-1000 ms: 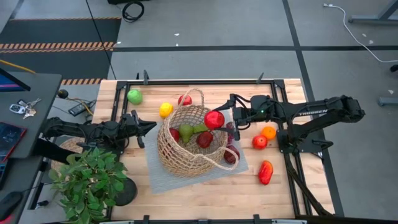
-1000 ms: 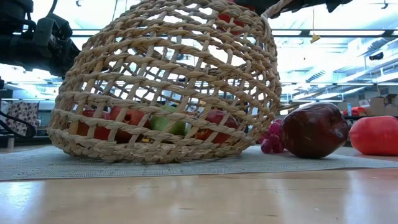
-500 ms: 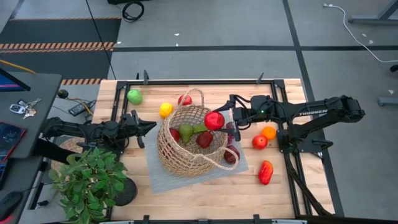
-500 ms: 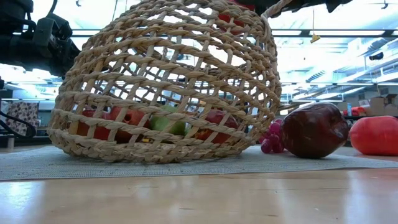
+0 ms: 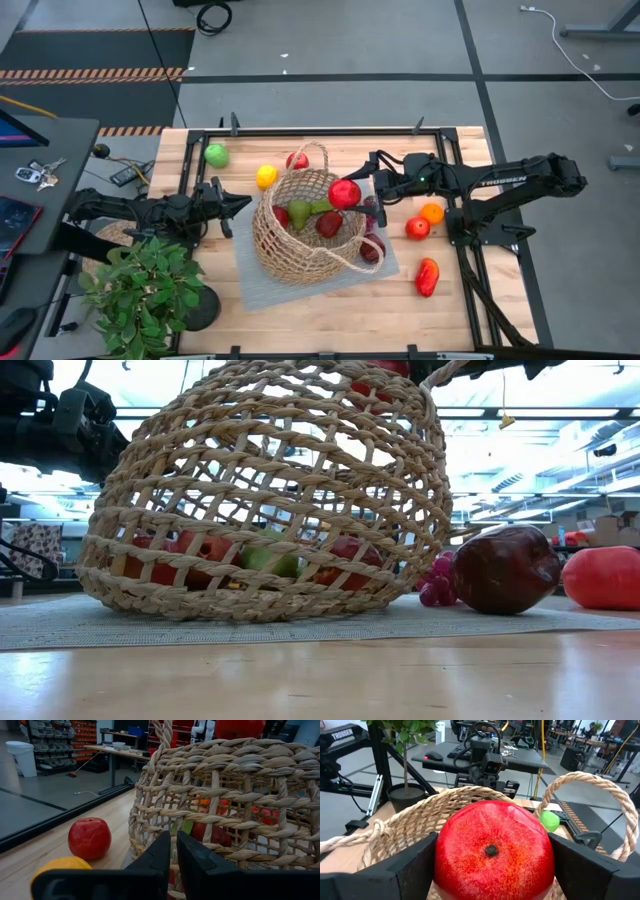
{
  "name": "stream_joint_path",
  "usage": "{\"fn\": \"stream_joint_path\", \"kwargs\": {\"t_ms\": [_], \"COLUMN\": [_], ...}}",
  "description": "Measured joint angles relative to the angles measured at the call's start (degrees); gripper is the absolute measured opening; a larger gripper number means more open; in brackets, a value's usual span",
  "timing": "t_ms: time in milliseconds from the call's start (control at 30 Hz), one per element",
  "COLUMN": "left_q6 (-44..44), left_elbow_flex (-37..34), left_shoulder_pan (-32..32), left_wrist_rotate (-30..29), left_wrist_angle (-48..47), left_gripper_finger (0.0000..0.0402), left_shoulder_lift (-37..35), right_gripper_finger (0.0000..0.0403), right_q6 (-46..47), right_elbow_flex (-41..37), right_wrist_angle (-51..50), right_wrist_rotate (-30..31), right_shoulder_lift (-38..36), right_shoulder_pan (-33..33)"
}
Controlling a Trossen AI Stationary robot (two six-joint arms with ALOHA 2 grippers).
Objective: Build produce basket
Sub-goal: Put the red apple into the basket
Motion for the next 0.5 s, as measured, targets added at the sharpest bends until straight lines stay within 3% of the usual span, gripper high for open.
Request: {"fn": "stream_joint_path", "kwargs": {"t_ms": [267,500], "left_q6": [0.0,0.0], "left_elbow_flex": [0.0,0.01], "left_shoulder_pan": [0.02,0.01], "left_wrist_rotate": [0.0,0.0], "left_wrist_angle": [0.0,0.0], "left_gripper_finger": [0.0033,0.0038], "left_shoulder_lift": [0.02,0.02], "right_gripper_finger": [0.0351,0.0351], "right_q6": [1.76,1.67], "right_elbow_flex": [-0.02,0.0], "right_wrist_angle": [-6.51,-8.36], "right_wrist_rotate": [1.47,-3.3], "right_shoulder_lift": [-4.79,-10.53], "right_shoulder_pan": [0.51,0.52]}}
